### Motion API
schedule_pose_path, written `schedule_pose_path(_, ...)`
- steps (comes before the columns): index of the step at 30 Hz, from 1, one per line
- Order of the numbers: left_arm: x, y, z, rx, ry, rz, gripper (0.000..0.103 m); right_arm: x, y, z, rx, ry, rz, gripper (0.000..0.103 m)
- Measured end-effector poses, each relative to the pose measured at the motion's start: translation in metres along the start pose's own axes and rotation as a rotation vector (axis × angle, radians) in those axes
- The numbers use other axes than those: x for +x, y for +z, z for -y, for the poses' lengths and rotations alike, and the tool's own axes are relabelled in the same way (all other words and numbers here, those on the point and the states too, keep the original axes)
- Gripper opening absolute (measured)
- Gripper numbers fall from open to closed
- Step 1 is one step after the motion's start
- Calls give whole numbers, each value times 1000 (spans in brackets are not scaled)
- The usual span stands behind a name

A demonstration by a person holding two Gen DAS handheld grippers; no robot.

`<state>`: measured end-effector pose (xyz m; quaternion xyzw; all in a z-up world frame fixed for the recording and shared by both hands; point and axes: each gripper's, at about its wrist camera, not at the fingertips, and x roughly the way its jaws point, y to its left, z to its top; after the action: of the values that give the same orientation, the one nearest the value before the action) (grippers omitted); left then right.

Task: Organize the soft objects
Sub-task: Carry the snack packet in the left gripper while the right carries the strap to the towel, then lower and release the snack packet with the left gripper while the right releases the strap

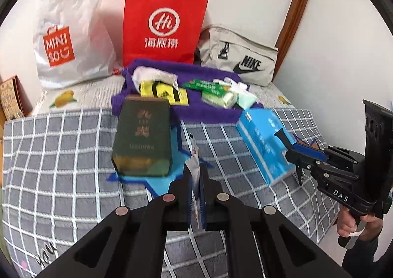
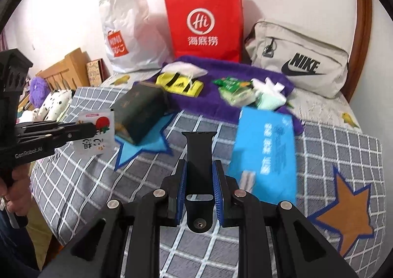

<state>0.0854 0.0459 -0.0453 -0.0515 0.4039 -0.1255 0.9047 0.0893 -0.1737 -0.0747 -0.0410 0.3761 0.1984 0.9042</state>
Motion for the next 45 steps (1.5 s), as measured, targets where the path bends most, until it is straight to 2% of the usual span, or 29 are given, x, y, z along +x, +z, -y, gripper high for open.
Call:
schedule_pose_path(11,13,60,-5,16,64,38,6,5,63,39,28,-33,75,21)
schedule_pose_path(19,36,95,-7,18,73,41,6,22,103,62,53,-34,97,21)
schedule_pose_path(28,66,129,-6,32,59,38,6,47,136,74,42,-31,107,21)
schedule_pose_path(39,110,168,-4,26,31,20,6,88,165,87,51,-26,79,21)
schedule_pose_path(45,131,178,-5,13,17,17,6,106,180,90,47,-20,79,21)
